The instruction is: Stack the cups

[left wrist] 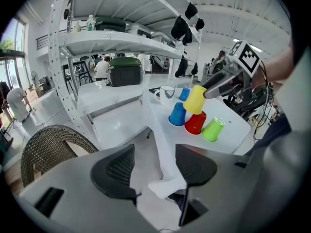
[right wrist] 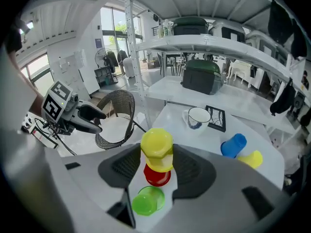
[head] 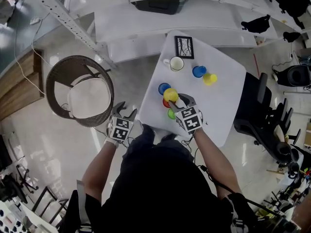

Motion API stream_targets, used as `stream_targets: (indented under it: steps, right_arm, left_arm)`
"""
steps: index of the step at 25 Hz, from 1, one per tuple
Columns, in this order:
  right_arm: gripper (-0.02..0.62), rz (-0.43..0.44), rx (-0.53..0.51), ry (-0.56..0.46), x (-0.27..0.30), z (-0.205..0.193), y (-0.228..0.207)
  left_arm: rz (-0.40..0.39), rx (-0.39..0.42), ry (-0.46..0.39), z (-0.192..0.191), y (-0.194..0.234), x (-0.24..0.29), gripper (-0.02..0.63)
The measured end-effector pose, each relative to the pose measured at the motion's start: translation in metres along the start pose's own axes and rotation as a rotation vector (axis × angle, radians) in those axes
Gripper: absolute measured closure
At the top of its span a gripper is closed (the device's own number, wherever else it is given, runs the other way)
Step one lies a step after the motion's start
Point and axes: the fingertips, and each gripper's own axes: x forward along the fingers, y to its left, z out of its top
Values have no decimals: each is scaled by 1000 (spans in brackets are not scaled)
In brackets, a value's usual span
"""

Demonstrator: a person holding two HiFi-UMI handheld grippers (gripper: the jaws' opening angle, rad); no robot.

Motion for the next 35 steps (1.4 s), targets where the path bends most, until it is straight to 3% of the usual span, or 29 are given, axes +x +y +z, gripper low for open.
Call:
stream_targets:
  steps: [10, 23, 35]
  right_arm:
    - [385, 23, 41, 20, 7, 2, 5]
    - [336, 16, 82, -84, -17, 5, -8]
    - [339, -91, 225, -125, -76, -56, -74]
  left_arm:
    - [-3, -6, 18, -11, 17, 2, 344]
    - [-15, 20, 11, 5, 3, 12, 344]
    - [-6, 70, -14, 44, -34, 23, 344]
